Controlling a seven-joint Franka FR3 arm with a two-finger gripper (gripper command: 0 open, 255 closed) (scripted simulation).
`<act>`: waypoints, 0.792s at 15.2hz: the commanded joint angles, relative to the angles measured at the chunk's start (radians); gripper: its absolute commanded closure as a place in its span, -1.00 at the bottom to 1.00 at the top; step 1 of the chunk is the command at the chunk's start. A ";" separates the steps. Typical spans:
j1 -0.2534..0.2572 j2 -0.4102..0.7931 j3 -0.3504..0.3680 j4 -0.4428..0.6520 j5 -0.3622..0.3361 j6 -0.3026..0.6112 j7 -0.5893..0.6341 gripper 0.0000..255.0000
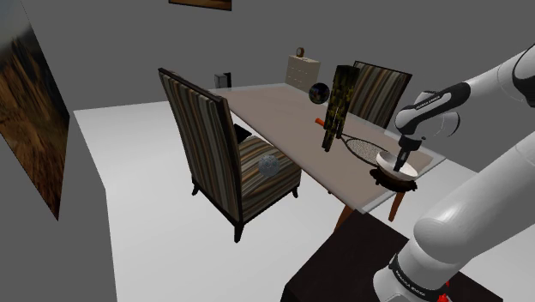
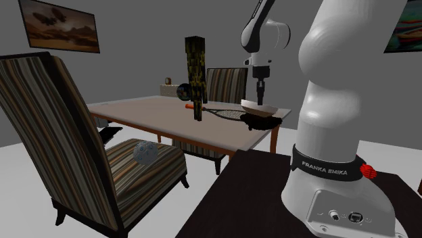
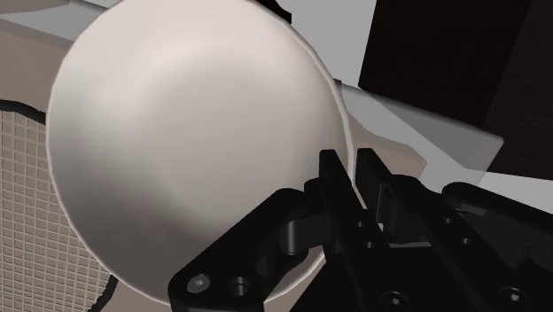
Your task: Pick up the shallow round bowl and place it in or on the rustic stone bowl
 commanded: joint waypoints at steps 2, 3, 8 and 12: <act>0.000 0.000 0.000 0.000 0.000 0.000 0.000 -1.00; 0.000 0.000 0.000 0.000 0.000 0.000 0.000 -1.00; -0.008 -0.035 0.016 0.012 -0.021 -0.043 0.017 -1.00; -0.027 -0.119 0.060 0.052 -0.057 -0.159 0.049 -1.00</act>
